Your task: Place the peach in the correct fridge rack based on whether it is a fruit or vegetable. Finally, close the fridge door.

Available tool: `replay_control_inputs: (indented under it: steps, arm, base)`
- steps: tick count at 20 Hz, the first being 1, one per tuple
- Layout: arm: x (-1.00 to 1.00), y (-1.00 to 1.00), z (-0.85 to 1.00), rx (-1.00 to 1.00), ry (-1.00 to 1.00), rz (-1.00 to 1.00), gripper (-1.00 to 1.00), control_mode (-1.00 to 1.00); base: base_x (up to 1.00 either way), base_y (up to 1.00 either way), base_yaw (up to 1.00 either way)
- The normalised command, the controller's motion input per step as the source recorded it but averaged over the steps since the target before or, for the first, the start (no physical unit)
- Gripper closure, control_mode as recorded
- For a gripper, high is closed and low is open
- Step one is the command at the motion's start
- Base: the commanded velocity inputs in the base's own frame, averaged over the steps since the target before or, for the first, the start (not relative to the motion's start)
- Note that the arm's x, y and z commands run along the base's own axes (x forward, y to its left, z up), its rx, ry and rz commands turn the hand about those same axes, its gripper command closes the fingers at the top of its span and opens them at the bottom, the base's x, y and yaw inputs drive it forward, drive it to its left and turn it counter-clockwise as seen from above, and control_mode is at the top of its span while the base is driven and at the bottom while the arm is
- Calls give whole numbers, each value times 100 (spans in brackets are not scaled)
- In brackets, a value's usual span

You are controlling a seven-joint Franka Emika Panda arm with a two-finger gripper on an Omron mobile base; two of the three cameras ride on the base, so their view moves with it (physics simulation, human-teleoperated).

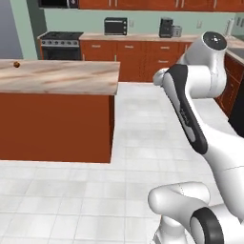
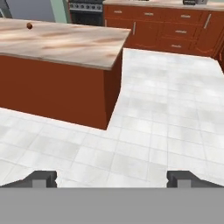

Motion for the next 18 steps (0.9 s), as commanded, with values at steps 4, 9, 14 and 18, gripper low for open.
replay_control_inputs:
  steps: [4, 9, 14, 18]
  arm:
    - [0, 0, 0, 0, 0, 0, -100, 100]
    - [0, 0, 0, 0, 0, 0, -100, 100]
    - [0, 0, 0, 0, 0, 0, -100, 100]
    - [0, 0, 0, 0, 0, 0, -100, 100]
  base:
    - [100, 43, -4]
    - [100, 85, -15]
    - [97, 100, -24]
    - [65, 100, -29]
